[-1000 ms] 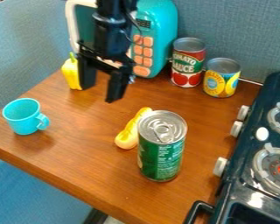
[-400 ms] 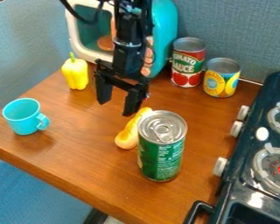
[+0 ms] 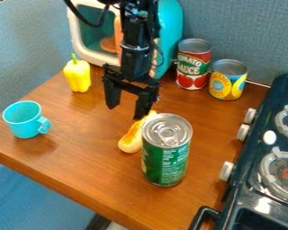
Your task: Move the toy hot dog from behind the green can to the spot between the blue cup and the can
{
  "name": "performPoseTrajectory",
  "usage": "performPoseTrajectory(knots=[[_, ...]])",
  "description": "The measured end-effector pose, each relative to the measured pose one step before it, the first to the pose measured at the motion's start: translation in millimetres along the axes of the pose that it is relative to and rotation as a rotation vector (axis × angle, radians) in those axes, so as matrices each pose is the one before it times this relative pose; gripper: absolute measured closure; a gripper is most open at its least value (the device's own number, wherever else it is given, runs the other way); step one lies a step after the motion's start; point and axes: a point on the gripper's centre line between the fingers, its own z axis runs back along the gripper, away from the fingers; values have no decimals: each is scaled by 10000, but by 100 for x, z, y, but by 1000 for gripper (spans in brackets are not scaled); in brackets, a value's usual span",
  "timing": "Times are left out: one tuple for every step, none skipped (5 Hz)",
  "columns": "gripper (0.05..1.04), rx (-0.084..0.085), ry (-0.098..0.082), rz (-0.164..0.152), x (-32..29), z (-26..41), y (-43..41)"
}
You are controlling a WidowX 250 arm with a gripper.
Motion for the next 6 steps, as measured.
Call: performPoseTrajectory(knots=[[83, -158, -98, 172, 182, -51, -249], [83, -10, 307, 133, -100, -919, -21], [83, 5, 292, -118, 84, -1174, 3], [83, -13, 15, 49, 268, -361, -75], [83, 39, -154, 160, 260, 42, -109], [83, 89, -97, -31, 545, -27, -616]])
